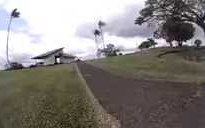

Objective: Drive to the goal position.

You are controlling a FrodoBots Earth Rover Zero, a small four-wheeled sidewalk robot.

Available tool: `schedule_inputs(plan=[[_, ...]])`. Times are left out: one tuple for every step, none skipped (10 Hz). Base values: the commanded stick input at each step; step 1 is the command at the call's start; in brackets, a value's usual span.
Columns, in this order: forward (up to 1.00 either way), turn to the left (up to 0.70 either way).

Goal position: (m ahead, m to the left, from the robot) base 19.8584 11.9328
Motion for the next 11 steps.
schedule_inputs(plan=[[0.7, 0.0], [0.7, 0.0], [0.7, 0.0], [0.7, 0.0], [0.7, 0.0], [0.7, 0.0], [0.7, 0.0], [0.7, 0.0], [0.7, 0.0], [0.7, 0.0], [0.7, 0.0]])
